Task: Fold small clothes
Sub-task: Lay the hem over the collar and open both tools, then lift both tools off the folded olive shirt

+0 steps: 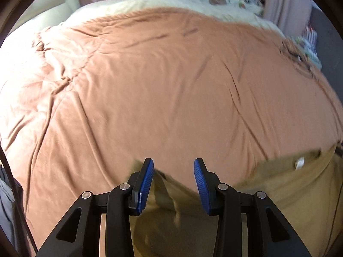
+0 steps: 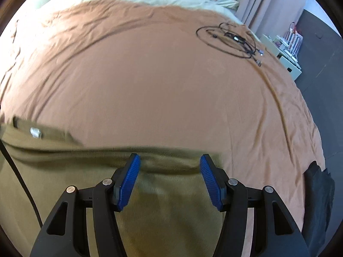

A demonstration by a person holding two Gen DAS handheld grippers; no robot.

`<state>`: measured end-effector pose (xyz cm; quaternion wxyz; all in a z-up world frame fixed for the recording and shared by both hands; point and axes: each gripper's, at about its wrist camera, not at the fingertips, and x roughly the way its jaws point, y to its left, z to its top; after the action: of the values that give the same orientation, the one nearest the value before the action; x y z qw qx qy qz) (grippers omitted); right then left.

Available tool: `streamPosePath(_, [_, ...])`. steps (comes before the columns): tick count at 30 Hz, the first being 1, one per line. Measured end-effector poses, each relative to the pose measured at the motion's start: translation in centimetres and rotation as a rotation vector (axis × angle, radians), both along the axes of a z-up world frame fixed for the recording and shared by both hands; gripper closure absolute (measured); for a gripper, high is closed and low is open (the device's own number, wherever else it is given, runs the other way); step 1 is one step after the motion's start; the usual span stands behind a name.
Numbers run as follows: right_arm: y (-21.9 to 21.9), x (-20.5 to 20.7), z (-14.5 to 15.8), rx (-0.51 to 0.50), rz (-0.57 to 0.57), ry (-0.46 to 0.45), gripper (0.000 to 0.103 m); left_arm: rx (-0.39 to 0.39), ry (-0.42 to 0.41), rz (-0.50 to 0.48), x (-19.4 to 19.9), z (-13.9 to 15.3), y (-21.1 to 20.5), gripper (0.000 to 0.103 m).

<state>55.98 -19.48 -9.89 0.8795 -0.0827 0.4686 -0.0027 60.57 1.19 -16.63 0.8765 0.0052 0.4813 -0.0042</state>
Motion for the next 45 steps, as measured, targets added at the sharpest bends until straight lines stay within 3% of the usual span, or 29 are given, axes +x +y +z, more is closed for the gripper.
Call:
streamPosePath(5, [-0.3, -1.1, 0.5, 0.032, 0.039, 0.022, 0.046, -0.043, -0.026, -0.028, -1.7, 2.0, 0.8, 0.061])
streamPosePath(9, [0.0, -2.3, 0.5, 0.095, 0.118, 0.101, 0.046, -0.075, 0.033, -0.148, -3.6, 2.0, -0.9, 0.061])
streamPosePath(13, [2.6, -3.1, -0.7, 0.097, 0.224, 0.186, 0.046, -0.028, 0.136, -0.295, -5.2, 0.3, -4.5, 0.061])
streamPosePath(16, [4.4, -2.6, -2.1, 0.076, 0.251, 0.216, 0.046, 0.015, 0.18, -0.351, -5.6, -1.1, -6.3, 0.061])
streamPosePath(21, [6.3, 0.9, -4.2, 0.032, 0.234, 0.259, 0.046, 0.036, 0.215, -0.317, -3.6, -3.1, -7.2, 0.061])
streamPosePath(24, [7.8, 2.7, -4.3, 0.005, 0.218, 0.216, 0.046, 0.037, 0.176, -0.297, -2.5, -3.1, -7.1, 0.061])
streamPosePath(31, [8.2, 5.9, -4.8, 0.047, 0.131, 0.141, 0.046, 0.09, 0.034, -0.186, 0.4, -1.7, -6.7, 0.061])
streamPosePath(36, [8.0, 5.4, -4.7, 0.069, 0.137, 0.129, 0.046, 0.048, 0.033, -0.164, -0.5, -1.1, -4.9, 0.061])
streamPosePath(45, [1.0, 1.4, -2.9, 0.165, 0.053, 0.143, 0.046, 0.016, 0.071, -0.088, -4.1, -0.1, 0.1, 0.061])
